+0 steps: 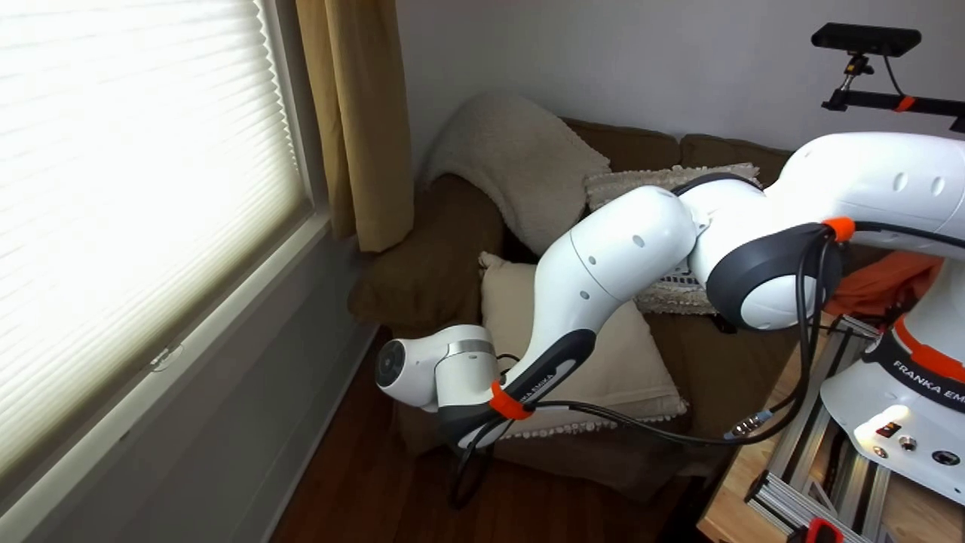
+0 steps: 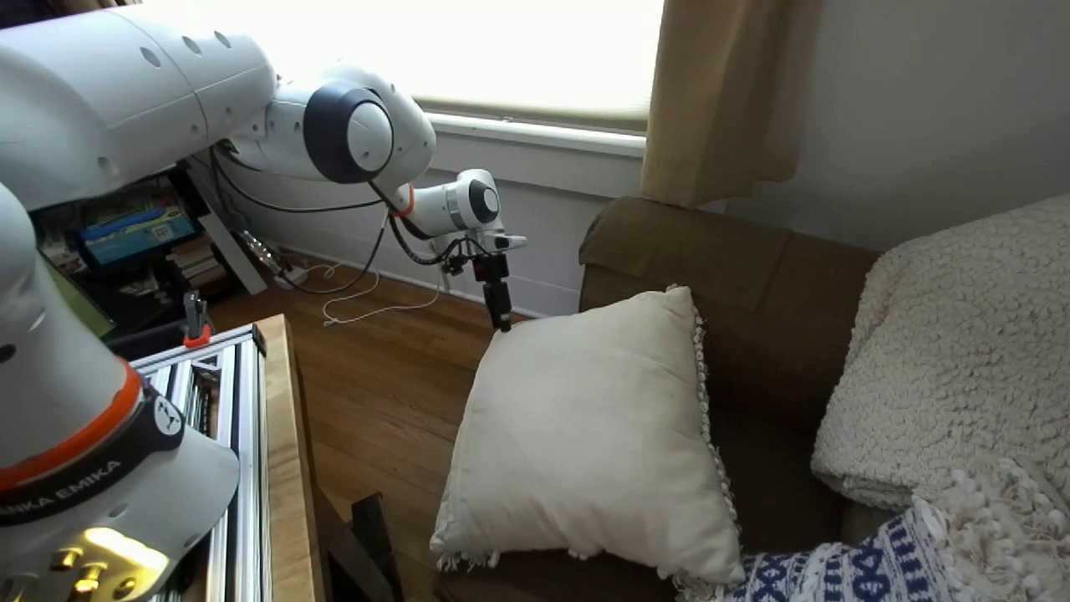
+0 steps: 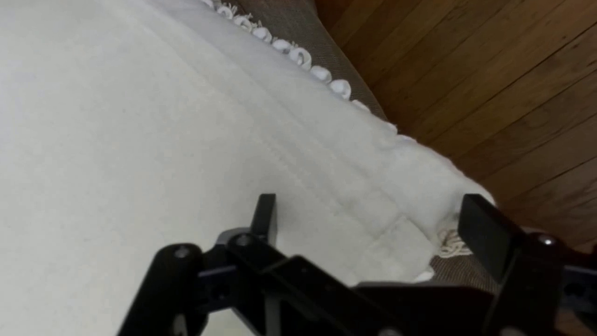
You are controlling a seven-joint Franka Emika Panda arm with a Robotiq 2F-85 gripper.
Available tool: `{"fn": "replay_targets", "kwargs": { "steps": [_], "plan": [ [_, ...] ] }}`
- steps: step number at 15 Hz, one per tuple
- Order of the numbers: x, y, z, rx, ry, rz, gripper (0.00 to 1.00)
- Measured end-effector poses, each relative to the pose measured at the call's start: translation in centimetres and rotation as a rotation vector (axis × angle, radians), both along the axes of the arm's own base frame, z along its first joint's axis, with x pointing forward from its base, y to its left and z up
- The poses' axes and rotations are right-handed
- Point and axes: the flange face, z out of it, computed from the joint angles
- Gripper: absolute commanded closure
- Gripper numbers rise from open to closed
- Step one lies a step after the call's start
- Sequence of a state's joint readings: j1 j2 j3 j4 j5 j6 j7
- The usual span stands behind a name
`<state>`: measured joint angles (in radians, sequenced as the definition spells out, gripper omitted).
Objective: Pick the pillow at the left cushion boxing of the chair and move it forward next to the blue and white pillow
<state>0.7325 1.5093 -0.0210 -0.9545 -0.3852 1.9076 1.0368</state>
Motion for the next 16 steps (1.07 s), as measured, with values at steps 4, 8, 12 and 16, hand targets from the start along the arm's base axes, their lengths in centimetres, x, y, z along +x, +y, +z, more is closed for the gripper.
{"fn": "replay_targets", "kwargs": {
  "steps": [4,8,12,16],
  "plan": [
    [-0.2,1.5,0.3,-0.002,-0.044,0.113,0.00],
    [-1.1,1.6,-0.3,-0.035,-0.026,0.202,0.00],
    [-1.5,0.6,-1.0,-0.072,0.005,0.250,0.27],
    [-1.7,-0.1,-1.4,-0.091,0.033,0.282,0.54]
  ]
}}
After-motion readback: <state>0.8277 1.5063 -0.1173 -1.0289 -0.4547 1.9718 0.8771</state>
